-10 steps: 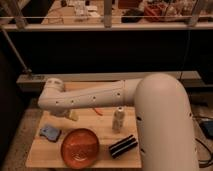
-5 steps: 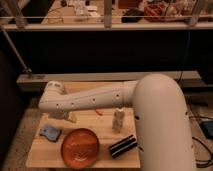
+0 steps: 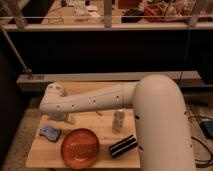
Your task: Wipe the white sponge on the table
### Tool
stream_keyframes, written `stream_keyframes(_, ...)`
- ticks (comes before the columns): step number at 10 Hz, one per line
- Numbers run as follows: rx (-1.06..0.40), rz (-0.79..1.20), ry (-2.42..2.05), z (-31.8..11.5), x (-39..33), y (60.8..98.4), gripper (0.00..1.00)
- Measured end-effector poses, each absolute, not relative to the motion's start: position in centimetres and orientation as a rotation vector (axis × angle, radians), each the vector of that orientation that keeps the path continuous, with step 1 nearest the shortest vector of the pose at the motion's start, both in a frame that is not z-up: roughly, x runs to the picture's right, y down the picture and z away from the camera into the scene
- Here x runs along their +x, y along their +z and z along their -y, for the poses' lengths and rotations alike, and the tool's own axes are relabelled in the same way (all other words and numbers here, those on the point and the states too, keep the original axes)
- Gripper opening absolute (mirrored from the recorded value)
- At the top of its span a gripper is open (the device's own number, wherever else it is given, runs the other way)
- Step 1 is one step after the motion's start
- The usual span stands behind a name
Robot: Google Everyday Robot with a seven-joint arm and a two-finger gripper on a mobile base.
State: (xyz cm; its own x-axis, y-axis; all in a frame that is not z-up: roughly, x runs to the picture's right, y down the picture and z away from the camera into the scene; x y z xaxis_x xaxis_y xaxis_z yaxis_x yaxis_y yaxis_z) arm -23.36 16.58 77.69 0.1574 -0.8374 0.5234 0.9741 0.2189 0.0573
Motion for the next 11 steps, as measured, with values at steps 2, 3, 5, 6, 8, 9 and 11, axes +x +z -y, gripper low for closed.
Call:
stream_keyframes(2,-0.315,0.527,-1.332,-17.2,-23.7,77.8,0.80)
stream_keyframes(3,-0.311,0.535,-1.335,-17.4,-23.9,77.8,0.80)
stream_keyframes(5,-0.300,0.559,-1.332,-18.0,-24.3,77.7,0.80)
stream_keyframes(6,-0.298,0.567,-1.330,-18.2,-24.4,77.7,0.80)
stream_keyframes(8,-0.294,0.584,-1.328,-18.7,-24.7,77.8,0.80)
stream_keyframes(9,-0.292,0.593,-1.327,-19.0,-24.9,77.9,0.80)
stream_keyframes(11,-0.289,0.610,-1.323,-19.4,-25.3,78.0,0.80)
